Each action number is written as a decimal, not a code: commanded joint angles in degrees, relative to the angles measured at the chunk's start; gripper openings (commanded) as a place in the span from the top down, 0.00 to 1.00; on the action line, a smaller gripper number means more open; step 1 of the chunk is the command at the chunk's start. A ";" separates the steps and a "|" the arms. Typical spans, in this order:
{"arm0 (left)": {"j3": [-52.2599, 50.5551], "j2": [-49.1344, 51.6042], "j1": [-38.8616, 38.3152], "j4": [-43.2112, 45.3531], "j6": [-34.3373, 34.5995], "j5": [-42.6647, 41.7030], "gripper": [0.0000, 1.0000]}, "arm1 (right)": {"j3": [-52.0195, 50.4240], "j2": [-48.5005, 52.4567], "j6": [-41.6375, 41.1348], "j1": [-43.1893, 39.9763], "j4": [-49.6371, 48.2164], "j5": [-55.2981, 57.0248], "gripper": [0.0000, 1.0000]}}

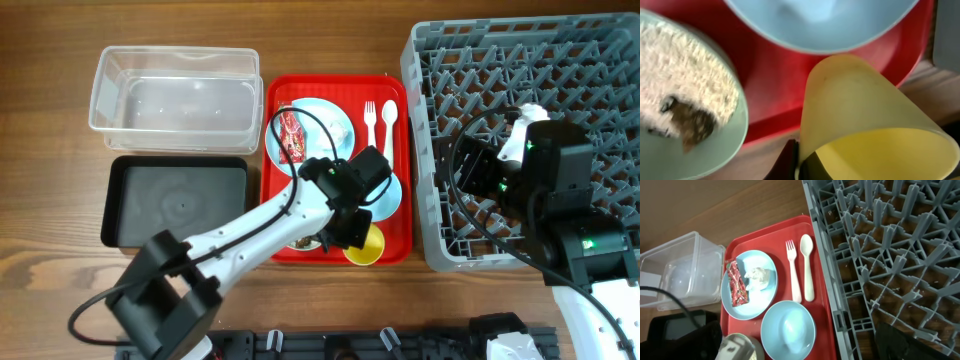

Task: Sort waste into correct bins and load items into the dishwasher rack
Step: 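Reach the left gripper to the yellow cup and grasp it, then lift the yellow cup and hand it to the right gripper, then place the yellow cup into the rack with the right gripper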

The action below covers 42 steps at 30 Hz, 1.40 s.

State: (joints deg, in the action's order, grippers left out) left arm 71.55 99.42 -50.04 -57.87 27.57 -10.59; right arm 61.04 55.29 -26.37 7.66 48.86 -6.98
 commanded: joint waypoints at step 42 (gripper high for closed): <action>4.59 -22.82 34.03 15.52 -0.15 -68.41 0.74 | 1.38 6.19 11.21 4.98 -39.15 -67.56 0.47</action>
State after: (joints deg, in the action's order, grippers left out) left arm 75.50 76.79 -15.79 -42.41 27.57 -77.89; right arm 61.36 61.82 -15.33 12.60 9.41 -74.19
